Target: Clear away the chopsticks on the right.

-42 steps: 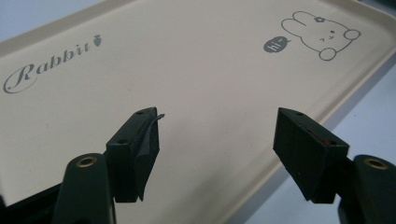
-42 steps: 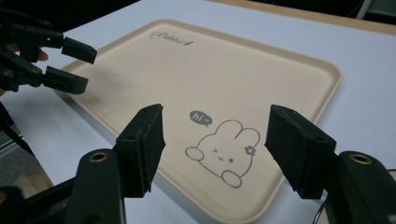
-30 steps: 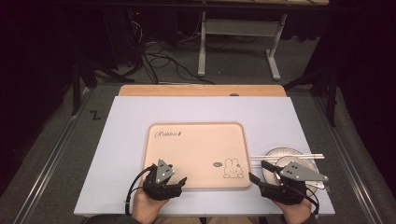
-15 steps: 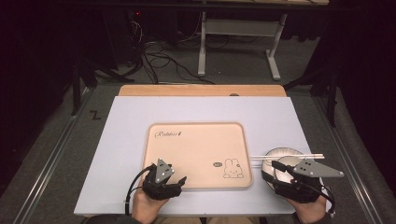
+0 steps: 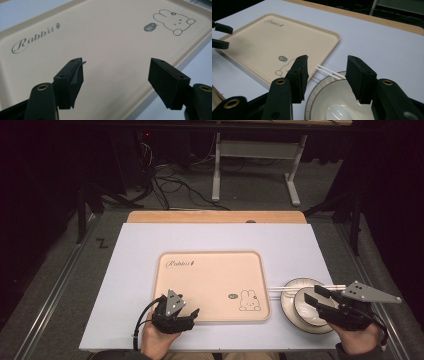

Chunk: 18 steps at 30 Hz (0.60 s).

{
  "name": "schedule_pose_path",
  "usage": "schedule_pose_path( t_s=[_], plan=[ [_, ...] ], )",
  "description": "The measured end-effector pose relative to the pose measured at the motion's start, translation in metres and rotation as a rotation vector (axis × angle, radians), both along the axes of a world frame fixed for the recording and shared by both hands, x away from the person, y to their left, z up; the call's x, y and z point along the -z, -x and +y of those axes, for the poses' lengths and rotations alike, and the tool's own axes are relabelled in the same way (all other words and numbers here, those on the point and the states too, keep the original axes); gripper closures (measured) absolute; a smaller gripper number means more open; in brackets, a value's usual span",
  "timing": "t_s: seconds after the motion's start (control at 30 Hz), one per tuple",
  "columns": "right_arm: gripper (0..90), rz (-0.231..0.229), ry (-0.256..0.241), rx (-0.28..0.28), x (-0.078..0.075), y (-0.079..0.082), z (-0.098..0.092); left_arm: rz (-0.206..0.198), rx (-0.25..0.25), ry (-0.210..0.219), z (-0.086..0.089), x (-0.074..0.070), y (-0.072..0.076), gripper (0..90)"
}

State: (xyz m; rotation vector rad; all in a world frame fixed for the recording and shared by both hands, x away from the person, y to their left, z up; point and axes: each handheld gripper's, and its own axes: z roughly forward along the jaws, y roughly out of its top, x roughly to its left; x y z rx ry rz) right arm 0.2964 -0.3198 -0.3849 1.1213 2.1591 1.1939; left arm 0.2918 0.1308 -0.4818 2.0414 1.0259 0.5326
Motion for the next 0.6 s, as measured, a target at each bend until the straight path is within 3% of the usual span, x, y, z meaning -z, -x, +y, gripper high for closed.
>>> schedule_pose_path(
  t_s=[0.13,0.27,0.43,0.6],
  plan=[
    [54.3,0.021,0.041,0.009,-0.002,-0.007,-0.013,0.000,0.002,0.001,0.000,-0.001,-0.001,28.8],
    [59.5,0.017,0.160,0.058,-0.003,-0.020,-0.023,-0.002,-0.003,-0.006,0.000,0.001,-0.001,28.9],
    [62.9,0.073,0.190,0.078,-0.003,-0.038,-0.033,-0.004,0.000,-0.015,0.000,0.001,0.001,28.9],
    [63.7,0.100,0.234,0.081,-0.002,-0.051,-0.041,0.001,0.003,-0.025,-0.002,0.002,-0.001,28.8]
  ],
)
